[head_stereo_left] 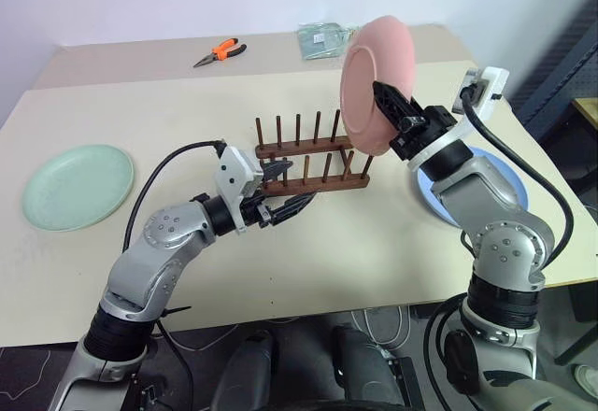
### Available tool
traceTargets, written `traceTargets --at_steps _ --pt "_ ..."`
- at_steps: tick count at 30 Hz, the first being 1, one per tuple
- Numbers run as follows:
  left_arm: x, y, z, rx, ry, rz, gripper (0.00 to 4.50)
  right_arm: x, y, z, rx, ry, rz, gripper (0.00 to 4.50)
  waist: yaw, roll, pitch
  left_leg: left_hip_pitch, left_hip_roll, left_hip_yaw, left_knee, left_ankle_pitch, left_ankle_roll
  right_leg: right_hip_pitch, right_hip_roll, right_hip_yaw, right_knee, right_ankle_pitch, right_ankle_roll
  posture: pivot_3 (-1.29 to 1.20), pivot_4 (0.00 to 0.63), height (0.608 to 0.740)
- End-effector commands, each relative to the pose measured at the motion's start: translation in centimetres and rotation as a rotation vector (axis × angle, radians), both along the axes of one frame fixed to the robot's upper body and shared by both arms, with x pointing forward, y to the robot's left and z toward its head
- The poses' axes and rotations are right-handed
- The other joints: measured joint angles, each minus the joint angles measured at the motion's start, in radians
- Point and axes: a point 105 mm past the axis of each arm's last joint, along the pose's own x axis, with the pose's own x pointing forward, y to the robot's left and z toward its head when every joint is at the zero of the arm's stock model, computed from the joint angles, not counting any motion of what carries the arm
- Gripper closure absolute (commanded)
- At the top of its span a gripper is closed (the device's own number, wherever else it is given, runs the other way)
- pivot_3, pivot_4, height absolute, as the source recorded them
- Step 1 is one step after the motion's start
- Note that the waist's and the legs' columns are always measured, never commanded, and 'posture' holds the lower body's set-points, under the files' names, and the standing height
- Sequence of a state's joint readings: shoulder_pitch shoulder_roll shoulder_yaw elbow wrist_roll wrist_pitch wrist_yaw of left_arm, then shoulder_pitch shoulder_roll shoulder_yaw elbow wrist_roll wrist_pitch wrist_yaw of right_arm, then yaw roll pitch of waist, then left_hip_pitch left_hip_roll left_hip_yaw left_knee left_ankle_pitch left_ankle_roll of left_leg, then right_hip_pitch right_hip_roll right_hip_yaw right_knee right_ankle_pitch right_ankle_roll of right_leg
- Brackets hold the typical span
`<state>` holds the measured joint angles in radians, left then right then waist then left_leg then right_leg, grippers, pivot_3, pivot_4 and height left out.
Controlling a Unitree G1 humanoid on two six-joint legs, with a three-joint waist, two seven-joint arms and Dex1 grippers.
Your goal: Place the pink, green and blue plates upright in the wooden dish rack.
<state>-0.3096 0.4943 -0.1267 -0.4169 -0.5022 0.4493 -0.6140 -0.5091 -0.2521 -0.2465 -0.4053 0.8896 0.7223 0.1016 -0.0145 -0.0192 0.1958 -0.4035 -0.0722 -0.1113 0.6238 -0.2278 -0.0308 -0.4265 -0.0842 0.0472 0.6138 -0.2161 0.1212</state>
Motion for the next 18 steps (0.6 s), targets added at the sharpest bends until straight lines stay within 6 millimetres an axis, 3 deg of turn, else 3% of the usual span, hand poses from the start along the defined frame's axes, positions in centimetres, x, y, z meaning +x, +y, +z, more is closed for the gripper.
traceTargets --at_steps 1,4,8,11,12,14,16,18 --pt "-0.7 -0.4 0.9 -0.012 -0.040 -0.022 1.00 0.0 -0.2 0.1 -0.005 -0.009 -0.021 4.50 0.000 0.000 0.000 0.000 0.000 0.000 0.000 0.000 0.000 0.000 0.000 0.000 0.000 0.000 0.000 0.00 0.150 0.740" --pt "-0.7 -0.3 0.7 -0.011 -0.037 -0.016 1.00 0.2 0.1 -0.7 -0.038 0.018 -0.025 4.50 0.000 0.000 0.000 0.000 0.000 0.000 0.000 0.000 0.000 0.000 0.000 0.000 0.000 0.000 0.000 0.00 0.150 0.740" --pt "-0.5 0.1 0.3 0.000 -0.021 0.001 0.93 0.4 -0.1 -0.7 -0.067 0.009 -0.042 2.89 0.000 0.000 0.000 0.000 0.000 0.000 0.000 0.000 0.000 0.000 0.000 0.000 0.000 0.000 0.000 0.00 0.150 0.740" --pt "0.2 1.0 0.3 -0.024 -0.005 0.055 0.09 0.7 -0.9 0.2 -0.211 -0.081 -0.139 1.28 0.000 0.000 0.000 0.000 0.000 0.000 0.001 0.000 0.000 0.000 0.000 0.000 0.000 0.000 0.000 0.00 0.150 0.740" --pt "0.6 1.7 0.5 -0.030 -0.011 0.093 0.00 0.8 -1.3 0.7 -0.273 -0.127 -0.175 0.80 0.000 0.000 0.000 -0.001 0.000 0.000 0.001 0.000 0.000 0.000 0.000 0.000 0.000 0.000 0.000 0.00 0.150 0.740" --pt "2.1 4.0 1.1 -0.056 -0.040 0.241 0.00 1.0 -2.5 2.2 -0.379 -0.231 -0.265 0.80 0.000 0.000 0.000 -0.001 0.000 0.000 0.002 0.000 0.000 0.000 0.000 0.000 0.000 0.000 0.000 0.00 0.150 0.740" --pt "4.1 8.0 1.8 -0.102 -0.068 0.480 0.00 0.7 -3.1 4.2 -0.493 -0.362 -0.332 0.80 -0.002 0.000 0.000 -0.001 0.000 0.001 0.003 0.000 0.000 0.000 0.001 0.000 0.000 0.000 0.000 0.00 0.150 0.740" --pt "5.2 12.5 2.4 -0.177 -0.086 0.731 0.00 0.0 -2.4 5.7 -0.568 -0.474 -0.293 0.80 -0.004 0.000 0.000 -0.001 0.000 0.001 0.003 0.000 0.000 0.000 0.001 0.000 0.001 0.001 0.000 0.00 0.150 0.740"
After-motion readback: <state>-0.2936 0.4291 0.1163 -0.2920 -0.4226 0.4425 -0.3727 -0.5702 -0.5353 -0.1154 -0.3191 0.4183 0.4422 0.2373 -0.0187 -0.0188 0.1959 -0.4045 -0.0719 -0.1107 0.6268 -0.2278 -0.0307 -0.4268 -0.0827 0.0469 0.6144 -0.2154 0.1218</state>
